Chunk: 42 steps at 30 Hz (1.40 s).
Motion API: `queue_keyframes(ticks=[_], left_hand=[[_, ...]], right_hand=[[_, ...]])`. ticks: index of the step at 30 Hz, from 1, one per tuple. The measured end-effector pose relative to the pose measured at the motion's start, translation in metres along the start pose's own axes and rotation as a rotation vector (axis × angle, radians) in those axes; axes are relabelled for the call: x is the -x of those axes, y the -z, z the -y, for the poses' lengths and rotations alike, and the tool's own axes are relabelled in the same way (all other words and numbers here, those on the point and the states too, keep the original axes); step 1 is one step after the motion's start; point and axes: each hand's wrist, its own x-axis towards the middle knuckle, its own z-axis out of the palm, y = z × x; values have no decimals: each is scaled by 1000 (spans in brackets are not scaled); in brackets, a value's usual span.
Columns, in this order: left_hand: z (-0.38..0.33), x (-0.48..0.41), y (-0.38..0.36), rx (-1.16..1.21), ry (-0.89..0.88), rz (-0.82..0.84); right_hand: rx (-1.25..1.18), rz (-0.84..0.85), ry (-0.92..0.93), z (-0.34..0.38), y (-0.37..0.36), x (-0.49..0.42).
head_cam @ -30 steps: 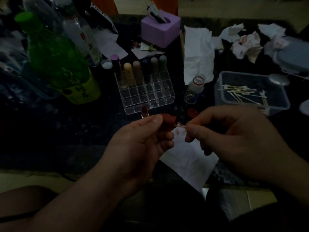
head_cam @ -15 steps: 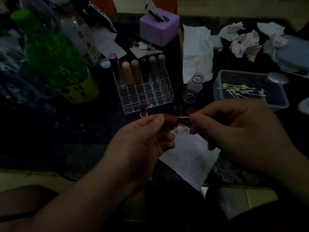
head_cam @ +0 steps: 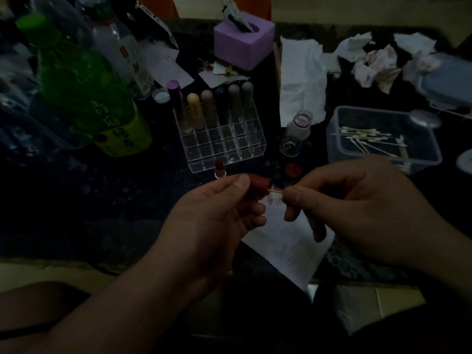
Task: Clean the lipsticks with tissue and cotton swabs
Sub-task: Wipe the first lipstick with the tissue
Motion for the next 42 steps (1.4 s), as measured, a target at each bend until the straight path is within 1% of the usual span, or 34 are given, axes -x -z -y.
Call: queue_keyframes(ticks=[3, 7, 9, 13, 16, 18, 20, 23, 25, 27, 30, 33, 37, 39, 42], left_hand=[[0, -1, 0, 6, -12, 8], [1, -1, 0, 4, -17, -7], [1, -2, 0, 1, -22, -25], [1, -3, 2, -5, -42, -59], [2, -2, 3, -33, -51, -52], [2, -1, 3, -47, -52, -40], [2, 0, 2, -52, -53, -25], [0, -1, 3, -50, -44, -15], [0, -2, 3, -55, -57, -11], [1, -1, 1, -73, -94, -12], [2, -1, 2, -91, -129, -26], [2, -1, 4, -104, -142, -36], [3, 2, 3, -139, -153, -2], [2, 4, 2, -144, -157, 16], [1, 3, 2, -142, -164, 30]], right_hand=[[-17, -56, 65, -4, 0, 0], [36, -182, 55, -6, -4, -1], [107, -212, 51, -6, -7, -1], [181, -148, 21, -6, -9, -1], [169, -44, 51, -4, -7, -1], [119, 1, 75, -3, -5, 0], [49, -10, 80, -2, -4, 0], [10, -116, 78, -2, -7, -1], [57, -201, 59, -3, -11, -1], [123, -240, 34, -3, -14, -1], [184, -208, 11, -3, -13, -2], [156, -106, -5, -2, -8, -2], [115, 20, 80, -1, -4, -1], [14, 20, 102, -2, -3, 0], [-86, -72, 87, -4, -3, -1]])
